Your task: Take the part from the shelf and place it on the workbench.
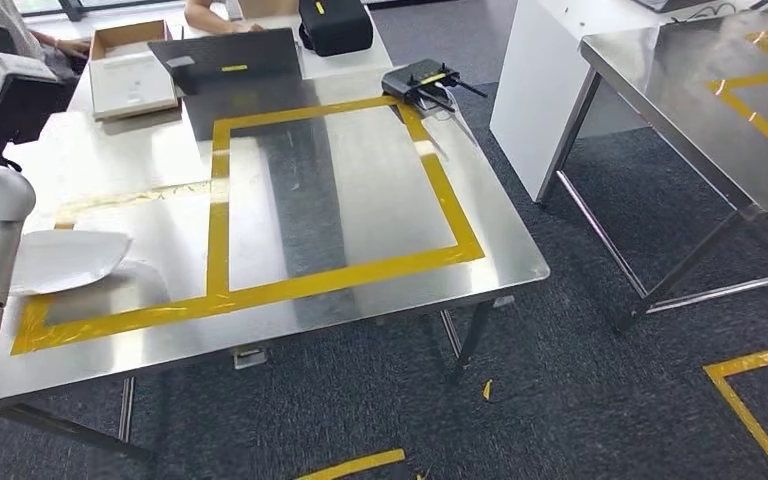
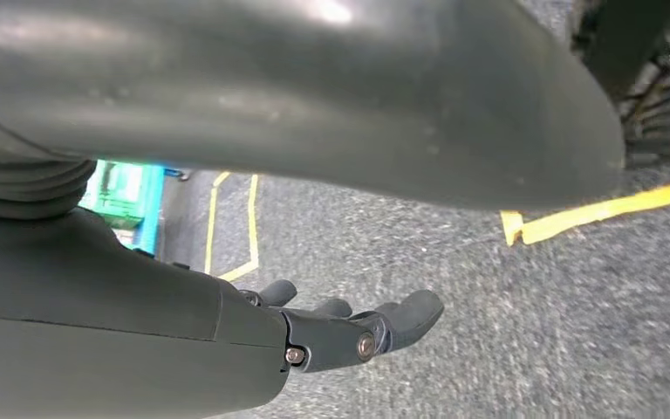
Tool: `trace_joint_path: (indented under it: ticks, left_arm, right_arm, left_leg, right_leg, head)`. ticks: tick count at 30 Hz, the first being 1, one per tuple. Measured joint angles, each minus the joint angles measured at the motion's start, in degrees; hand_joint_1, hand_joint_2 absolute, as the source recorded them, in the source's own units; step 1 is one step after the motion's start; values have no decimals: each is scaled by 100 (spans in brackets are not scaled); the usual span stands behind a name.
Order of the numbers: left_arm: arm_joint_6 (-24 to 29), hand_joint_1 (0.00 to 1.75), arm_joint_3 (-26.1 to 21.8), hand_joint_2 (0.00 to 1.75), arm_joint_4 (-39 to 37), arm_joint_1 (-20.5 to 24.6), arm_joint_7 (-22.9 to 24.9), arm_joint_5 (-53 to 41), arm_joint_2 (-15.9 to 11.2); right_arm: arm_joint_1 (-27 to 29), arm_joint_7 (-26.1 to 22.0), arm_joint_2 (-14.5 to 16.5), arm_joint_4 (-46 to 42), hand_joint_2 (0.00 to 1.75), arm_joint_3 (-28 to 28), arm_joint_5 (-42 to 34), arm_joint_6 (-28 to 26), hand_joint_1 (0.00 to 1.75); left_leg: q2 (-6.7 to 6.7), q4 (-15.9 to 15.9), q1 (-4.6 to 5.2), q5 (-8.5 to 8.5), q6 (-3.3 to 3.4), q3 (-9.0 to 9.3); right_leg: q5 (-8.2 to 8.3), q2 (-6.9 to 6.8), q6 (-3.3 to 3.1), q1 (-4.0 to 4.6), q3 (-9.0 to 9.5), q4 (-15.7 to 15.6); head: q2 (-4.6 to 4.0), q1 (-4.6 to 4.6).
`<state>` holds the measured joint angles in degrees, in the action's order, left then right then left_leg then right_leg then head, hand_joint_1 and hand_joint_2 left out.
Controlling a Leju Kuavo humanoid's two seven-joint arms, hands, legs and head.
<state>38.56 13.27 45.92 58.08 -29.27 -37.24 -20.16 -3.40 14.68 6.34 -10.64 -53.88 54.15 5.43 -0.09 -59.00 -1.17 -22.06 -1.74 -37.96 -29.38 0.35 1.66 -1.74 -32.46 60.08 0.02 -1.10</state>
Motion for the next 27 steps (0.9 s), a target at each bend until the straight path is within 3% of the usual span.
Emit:
trace_joint_path:
  ticks: [2,4,6,8,9,10,11,13,15,18,19,21,23,24,25,26,27]
  left_arm:
    - [33,0,89,0,144,30,29,22,-51]
    - [44,0,160,0,230,29,42,49,-114]
    - [51,0,213,0,301,29,46,90,-172]
    - [56,0,286,0,379,20,53,130,-201]
    - [62,0,323,0,414,6,67,141,-205]
    - [71,0,354,0,449,-11,88,144,-210]
    - [83,0,380,0,493,-26,118,139,-215]
    - [102,0,429,0,627,-32,188,102,-234]
    - [106,0,481,0,795,-34,251,59,-261]
    - [99,0,570,0,1043,-95,322,13,-308]
    - [97,0,601,0,1121,-121,341,-6,-318]
    - [100,0,651,0,1258,-158,382,-60,-323]
    - [106,0,687,0,1356,-195,429,-125,-329]
    - [110,0,700,0,1392,-218,445,-169,-333]
    - [114,0,712,0,1425,-240,459,-215,-341]
    - [118,0,720,0,1458,-261,468,-274,-352]
    - [124,0,722,0,1491,-277,481,-340,-367]
  right_arm:
    - [0,-4,13,0,0,-40,-20,-21,0]
    - [1,-2,19,0,0,-74,-26,-36,0]
    - [-3,-4,23,0,0,-113,-33,-42,0]
    - [2,-3,23,0,0,-151,-52,-43,0]
    - [4,-2,23,0,0,-167,-62,-43,0]
    - [4,-2,23,0,0,-179,-70,-44,0]
    - [3,-2,24,0,0,-188,-75,-44,0]
    - [-2,-1,35,0,0,-206,-78,-45,0]
    - [-8,-1,52,0,0,-228,-78,-45,0]
    - [-5,-4,63,0,0,-262,-76,-50,0]
    - [-3,-6,65,0,0,-270,-75,-53,0]
    - [-3,-5,67,0,0,-279,-71,-60,0]
    - [-7,-1,69,0,0,-281,-62,-64,0]
    - [-9,-2,68,0,0,-281,-55,-67,0]
    - [-11,-1,67,0,0,-281,-47,-69,0]
    - [-13,-1,67,0,0,-282,-41,-70,0]
    - [-18,0,66,0,0,-283,-38,-71,0]
  left_leg:
    - [-4,51,-3,67,-93,0]
    - [-1,-13,-19,-20,-152,-59]
    - [0,-527,-18,-482,-165,-247]
    - [-1,-1306,-4,-1004,-156,-448]
    - [-1,-1548,4,-1138,-144,-464]
    - [0,-1563,13,-1160,-120,-362]
    - [-1,-1352,26,-1094,-85,-143]
    - [1,-547,75,-917,9,465]
    - [11,-44,133,-828,74,772]
    - [29,27,158,-707,153,743]
    - [38,50,144,-644,191,721]
    - [55,88,110,-501,259,627]
    - [55,81,108,-376,288,460]
    - [55,69,108,-317,284,372]
    - [55,54,107,-262,275,286]
    - [56,34,104,-209,260,199]
    - [56,10,101,-158,241,116]
  right_leg:
    - [61,12,-126,15,-60,36]
    - [157,2,-227,11,-128,19]
    - [261,-5,-300,19,-230,8]
    - [353,-9,-334,53,-352,10]
    - [397,-12,-341,70,-412,12]
    - [443,-13,-346,87,-470,13]
    - [487,-13,-347,101,-519,14]
    - [570,-10,-328,123,-587,16]
    - [643,-10,-275,126,-612,9]
    - [741,-6,-162,108,-624,-31]
    - [683,-4,-130,109,-652,5]
    - [277,-2,-84,104,-797,388]
    - [-243,-5,-47,100,-996,1102]
    - [-363,-6,-34,96,-1040,1391]
    - [-354,-7,-26,93,-1002,1514]
    - [-244,-8,-25,90,-857,1430]
    - [-110,-11,-28,86,-610,1156]
  head:
    - [-1,-9]
    - [-1,-13]
    - [0,-30]
    - [0,-41]
    - [0,-41]
    - [0,-41]
    - [0,-41]
    - [0,-38]
    - [0,-42]
    - [0,-56]
    - [0,-50]
    - [0,-22]
    - [0,3]
    - [0,5]
    - [0,5]
    - [0,5]
    - [0,6]
